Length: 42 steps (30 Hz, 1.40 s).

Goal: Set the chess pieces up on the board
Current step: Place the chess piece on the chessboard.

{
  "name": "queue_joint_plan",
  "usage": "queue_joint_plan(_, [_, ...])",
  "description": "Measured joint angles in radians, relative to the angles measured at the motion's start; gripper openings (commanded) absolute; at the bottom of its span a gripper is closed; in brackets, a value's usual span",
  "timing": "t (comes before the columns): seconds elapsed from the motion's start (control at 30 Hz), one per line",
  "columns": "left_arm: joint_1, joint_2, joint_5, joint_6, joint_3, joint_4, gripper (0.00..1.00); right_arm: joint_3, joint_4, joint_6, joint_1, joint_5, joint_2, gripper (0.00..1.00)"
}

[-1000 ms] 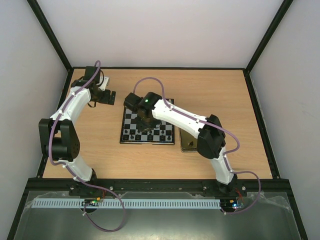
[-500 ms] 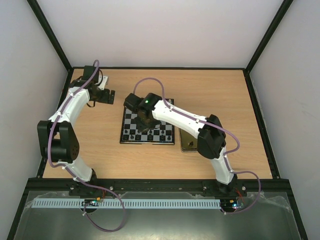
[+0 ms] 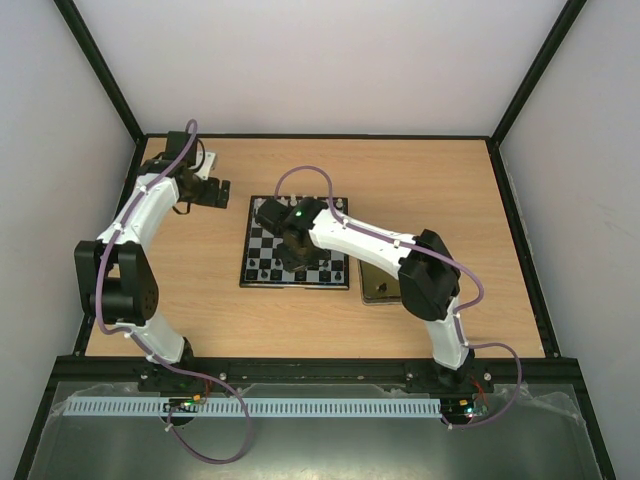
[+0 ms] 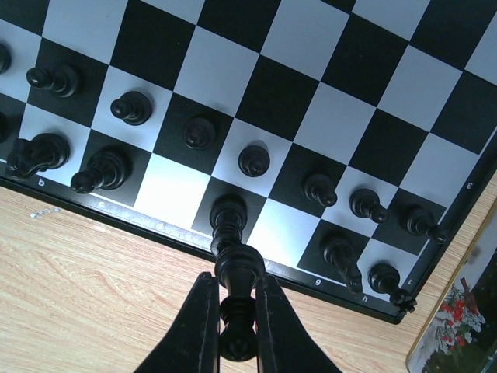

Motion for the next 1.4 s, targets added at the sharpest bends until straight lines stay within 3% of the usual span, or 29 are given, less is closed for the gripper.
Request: queue_joint_plan(1.4, [0.000, 0.028, 0.016, 0.000, 0.000, 0.000, 1.00, 0.065, 0.045, -0.052, 0.000, -0.066, 0.087, 0.04])
